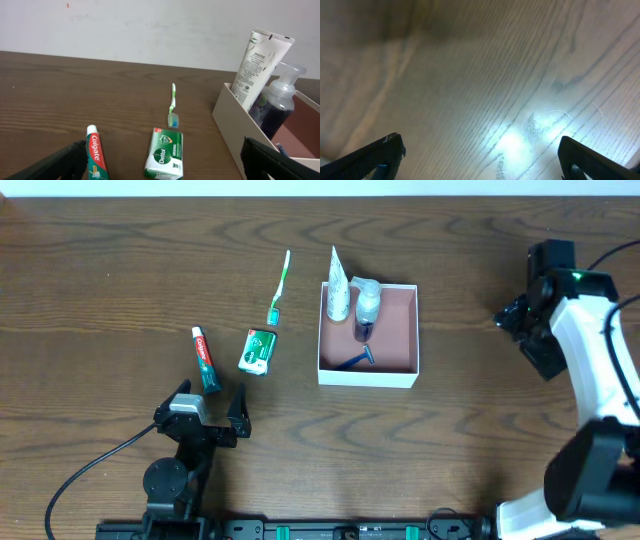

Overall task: Pack container
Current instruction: 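Move the right gripper back right away from the box, then move the left gripper forward over the Colgate tube and Dettol box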

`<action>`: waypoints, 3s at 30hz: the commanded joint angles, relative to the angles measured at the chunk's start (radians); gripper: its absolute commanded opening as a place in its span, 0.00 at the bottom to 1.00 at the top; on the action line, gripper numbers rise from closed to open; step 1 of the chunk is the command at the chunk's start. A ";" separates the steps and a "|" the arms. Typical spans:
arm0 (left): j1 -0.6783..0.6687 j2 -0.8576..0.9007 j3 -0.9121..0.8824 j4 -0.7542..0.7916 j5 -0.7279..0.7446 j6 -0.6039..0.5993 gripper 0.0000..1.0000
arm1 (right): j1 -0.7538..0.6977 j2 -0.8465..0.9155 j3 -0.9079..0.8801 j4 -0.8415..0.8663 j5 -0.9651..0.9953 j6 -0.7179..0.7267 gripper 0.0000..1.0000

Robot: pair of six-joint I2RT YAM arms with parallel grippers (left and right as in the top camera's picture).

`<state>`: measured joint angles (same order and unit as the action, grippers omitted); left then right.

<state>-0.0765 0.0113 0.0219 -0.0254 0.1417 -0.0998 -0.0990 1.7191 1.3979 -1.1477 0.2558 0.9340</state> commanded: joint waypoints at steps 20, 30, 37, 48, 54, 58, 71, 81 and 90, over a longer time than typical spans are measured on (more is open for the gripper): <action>0.003 0.001 -0.018 -0.033 0.004 0.013 0.98 | -0.006 0.095 0.007 0.010 -0.028 -0.007 0.99; 0.003 0.002 -0.006 -0.026 0.150 -0.043 0.98 | -0.006 0.095 0.007 0.011 -0.028 -0.007 0.99; 0.003 0.127 0.237 -0.220 0.135 0.047 0.98 | -0.006 0.095 0.007 0.010 -0.028 -0.007 0.99; 0.003 0.621 0.816 -0.706 0.160 0.156 0.98 | -0.006 0.095 0.007 0.011 -0.028 -0.007 0.99; 0.003 0.985 1.080 -1.050 0.082 0.138 0.98 | -0.006 0.095 0.007 0.011 -0.027 -0.007 0.99; 0.003 1.275 1.202 -1.221 0.086 0.130 0.98 | -0.006 0.095 0.007 0.011 -0.028 -0.007 0.99; 0.003 1.624 1.205 -0.940 0.003 -0.010 0.98 | -0.006 0.095 0.007 0.011 -0.028 -0.007 0.99; 0.002 1.635 1.205 -0.851 -0.085 0.040 0.98 | -0.006 0.095 0.007 0.011 -0.028 -0.007 0.99; -0.027 1.636 1.205 -0.824 -0.087 0.073 0.98 | -0.006 0.095 0.007 0.011 -0.028 -0.007 0.99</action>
<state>-0.0883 1.6352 1.2114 -0.8532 0.0708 -0.0498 -0.0990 1.8061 1.3979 -1.1366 0.2169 0.9310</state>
